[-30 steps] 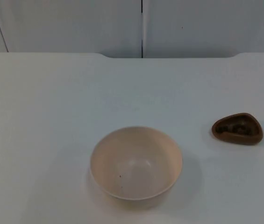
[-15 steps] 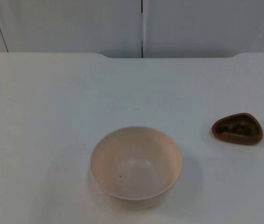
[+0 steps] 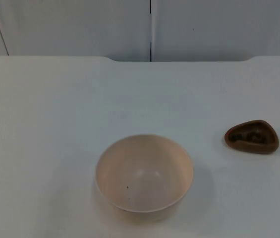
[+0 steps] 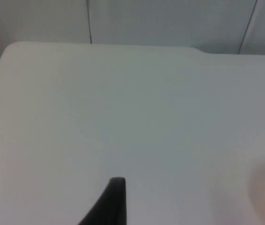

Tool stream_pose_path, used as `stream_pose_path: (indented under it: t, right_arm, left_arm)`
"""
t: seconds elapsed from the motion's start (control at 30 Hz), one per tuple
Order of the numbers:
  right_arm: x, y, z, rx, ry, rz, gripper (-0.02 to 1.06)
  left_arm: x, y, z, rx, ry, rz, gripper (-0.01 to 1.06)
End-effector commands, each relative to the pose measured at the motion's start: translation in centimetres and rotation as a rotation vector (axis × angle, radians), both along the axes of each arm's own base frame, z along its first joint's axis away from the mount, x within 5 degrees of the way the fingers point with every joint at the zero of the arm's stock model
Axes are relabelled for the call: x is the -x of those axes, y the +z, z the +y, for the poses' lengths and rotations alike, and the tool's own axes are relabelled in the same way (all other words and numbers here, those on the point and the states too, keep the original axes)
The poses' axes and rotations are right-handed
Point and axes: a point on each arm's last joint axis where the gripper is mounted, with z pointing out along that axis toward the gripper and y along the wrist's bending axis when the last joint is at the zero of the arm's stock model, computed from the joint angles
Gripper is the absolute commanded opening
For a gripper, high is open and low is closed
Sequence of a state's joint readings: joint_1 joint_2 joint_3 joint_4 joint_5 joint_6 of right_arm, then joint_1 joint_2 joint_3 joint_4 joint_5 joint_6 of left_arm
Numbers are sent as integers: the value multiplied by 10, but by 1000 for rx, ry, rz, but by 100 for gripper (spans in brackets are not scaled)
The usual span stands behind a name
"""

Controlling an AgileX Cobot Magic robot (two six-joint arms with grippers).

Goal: Pick up the bowl with the left hand and pour the coffee beans from the cup into the bowl with the right hand.

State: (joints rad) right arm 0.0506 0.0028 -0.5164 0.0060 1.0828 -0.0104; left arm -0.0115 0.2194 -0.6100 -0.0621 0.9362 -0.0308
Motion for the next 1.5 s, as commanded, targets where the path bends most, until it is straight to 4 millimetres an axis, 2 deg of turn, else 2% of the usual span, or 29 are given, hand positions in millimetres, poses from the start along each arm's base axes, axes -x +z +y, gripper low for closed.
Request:
stream_pose_path:
  t: [0.0, 0.5, 0.77, 0.87, 1.1, 1.17, 1.47]
  right_arm:
    - [0, 0, 0, 3, -6, -7, 105]
    - [0, 0, 0, 4, -6, -7, 105]
    - [0, 0, 0, 4, -6, -7, 105]
    - [0, 0, 0, 4, -6, -7, 105]
    - [0, 0, 0, 4, -6, -7, 105]
    - [0, 0, 0, 4, -6, -7, 105]
    - [0, 0, 0, 2, -5, -7, 105]
  left_arm:
    - [-7, 5, -2, 27, -7, -28, 105]
    - [-34, 9, -4, 61, -10, -4, 105]
    - [-43, 28, -4, 61, -10, -15, 105]
    - [-52, 34, -4, 61, -10, 5, 105]
    - [-74, 34, -5, 55, -20, 91, 105]
    - [-76, 34, -5, 47, -29, 101, 105]
    - [-112, 34, -19, 62, -202, 236, 105]
